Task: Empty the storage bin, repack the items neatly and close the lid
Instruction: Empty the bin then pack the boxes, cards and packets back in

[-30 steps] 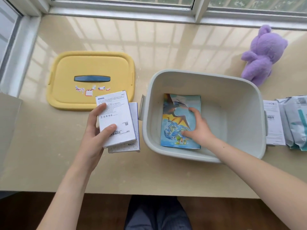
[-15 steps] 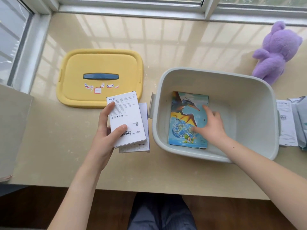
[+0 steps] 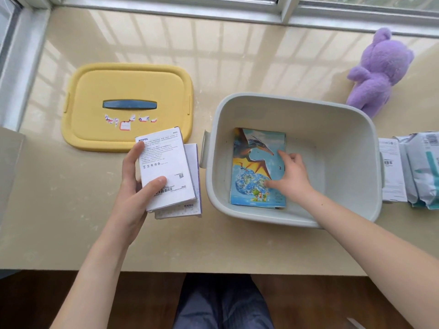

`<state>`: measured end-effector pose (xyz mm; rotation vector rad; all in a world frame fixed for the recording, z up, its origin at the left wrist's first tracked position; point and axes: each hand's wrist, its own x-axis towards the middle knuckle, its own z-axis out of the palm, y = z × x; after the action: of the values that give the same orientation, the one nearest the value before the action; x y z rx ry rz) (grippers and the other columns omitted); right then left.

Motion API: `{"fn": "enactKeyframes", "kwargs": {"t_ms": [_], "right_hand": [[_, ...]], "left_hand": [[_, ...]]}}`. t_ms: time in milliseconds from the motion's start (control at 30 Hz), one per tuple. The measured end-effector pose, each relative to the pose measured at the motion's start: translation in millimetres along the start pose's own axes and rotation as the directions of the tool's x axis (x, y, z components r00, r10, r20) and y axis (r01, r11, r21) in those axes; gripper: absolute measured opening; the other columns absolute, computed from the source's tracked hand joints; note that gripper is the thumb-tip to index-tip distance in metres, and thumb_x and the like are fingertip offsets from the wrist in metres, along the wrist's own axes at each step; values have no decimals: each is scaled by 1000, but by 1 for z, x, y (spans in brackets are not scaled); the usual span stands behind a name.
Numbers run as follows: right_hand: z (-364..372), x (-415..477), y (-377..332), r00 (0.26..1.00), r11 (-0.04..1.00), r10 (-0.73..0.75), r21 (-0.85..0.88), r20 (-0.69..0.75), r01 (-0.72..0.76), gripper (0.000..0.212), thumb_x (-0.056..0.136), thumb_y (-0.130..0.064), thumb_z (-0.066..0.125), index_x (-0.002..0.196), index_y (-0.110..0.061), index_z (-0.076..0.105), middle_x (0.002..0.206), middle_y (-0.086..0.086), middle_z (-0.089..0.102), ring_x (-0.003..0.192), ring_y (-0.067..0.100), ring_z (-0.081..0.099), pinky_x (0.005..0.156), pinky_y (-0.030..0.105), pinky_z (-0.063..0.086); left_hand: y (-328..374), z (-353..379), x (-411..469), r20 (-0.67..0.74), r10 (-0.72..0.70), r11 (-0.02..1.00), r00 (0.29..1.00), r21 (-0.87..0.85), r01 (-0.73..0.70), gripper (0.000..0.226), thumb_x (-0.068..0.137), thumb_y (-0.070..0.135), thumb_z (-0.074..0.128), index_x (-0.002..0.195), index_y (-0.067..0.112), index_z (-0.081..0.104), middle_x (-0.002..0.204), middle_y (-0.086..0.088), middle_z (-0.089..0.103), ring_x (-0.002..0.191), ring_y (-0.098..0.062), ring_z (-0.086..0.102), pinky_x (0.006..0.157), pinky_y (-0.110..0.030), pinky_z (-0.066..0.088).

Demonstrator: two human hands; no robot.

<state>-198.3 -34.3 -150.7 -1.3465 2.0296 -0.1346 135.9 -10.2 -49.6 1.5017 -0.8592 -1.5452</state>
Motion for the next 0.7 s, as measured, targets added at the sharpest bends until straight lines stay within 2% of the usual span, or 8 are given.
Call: {"fn": "enactKeyframes", "kwargs": {"t_ms": [133,233,300,367,467,533,633,700], "right_hand": [[-14,-6,-10,999,997,-21,74,-30,23,89,75,-25,82,150,-21,33,139,9,40,127,25,44,101,32,37],[-43,-20,-17,972,978,-137,131,-193,164,63,83,-16,74,140,-18,48,131,6,53,121,24,52,101,36,42],[-66,-35,-12,902,942,-263,112,-343,317,49,83,-7,71,130,-12,58,123,5,60,115,25,55,102,40,44],[-89,-49,2,790,917,-355,-21,-500,399,40,83,-3,70,122,-9,63,121,8,61,114,27,55,104,32,39],[-121,-61,31,660,923,-368,-170,-655,346,42,82,-9,66,124,-5,62,128,15,54,117,30,50,103,34,37],[-134,-64,51,684,944,-327,-187,-652,273,52,81,-13,67,132,-8,57,136,18,47,121,32,45,105,33,34],[-134,-63,71,838,980,-172,-5,-518,198,74,79,-9,76,145,-13,43,150,17,31,134,19,30,108,11,18],[-128,-61,77,911,976,-108,130,-397,172,83,82,-10,74,152,-18,30,157,7,26,143,9,21,117,19,16]], "left_hand": [[15,2,-5,-1,34,999,999,-7,-34,68,95,0,51,136,53,37,118,27,63,101,-10,65,78,-27,56],[37,8,-11,9,71,997,997,-20,-71,69,95,-2,49,136,53,38,128,23,60,98,-9,66,74,-25,57],[54,17,-15,42,101,995,994,-4,-101,71,94,-2,50,135,54,39,140,16,51,100,-9,65,74,-26,57],[68,32,-16,97,110,993,989,25,-113,73,92,-1,53,131,59,41,136,16,55,97,-11,66,73,-29,58],[82,64,-13,219,114,989,969,66,-131,78,83,9,68,131,62,38,119,22,64,98,-20,66,78,-39,55],[86,89,-8,296,113,984,949,102,-148,84,71,24,74,133,64,33,116,17,68,100,-22,67,81,-44,54],[74,129,7,378,77,985,922,113,-129,90,73,22,75,134,67,27,115,1,72,101,-22,69,85,-42,54],[56,158,18,421,39,986,906,129,-102,87,80,12,74,136,62,29,114,-2,72,103,-23,69,86,-41,55]]}}
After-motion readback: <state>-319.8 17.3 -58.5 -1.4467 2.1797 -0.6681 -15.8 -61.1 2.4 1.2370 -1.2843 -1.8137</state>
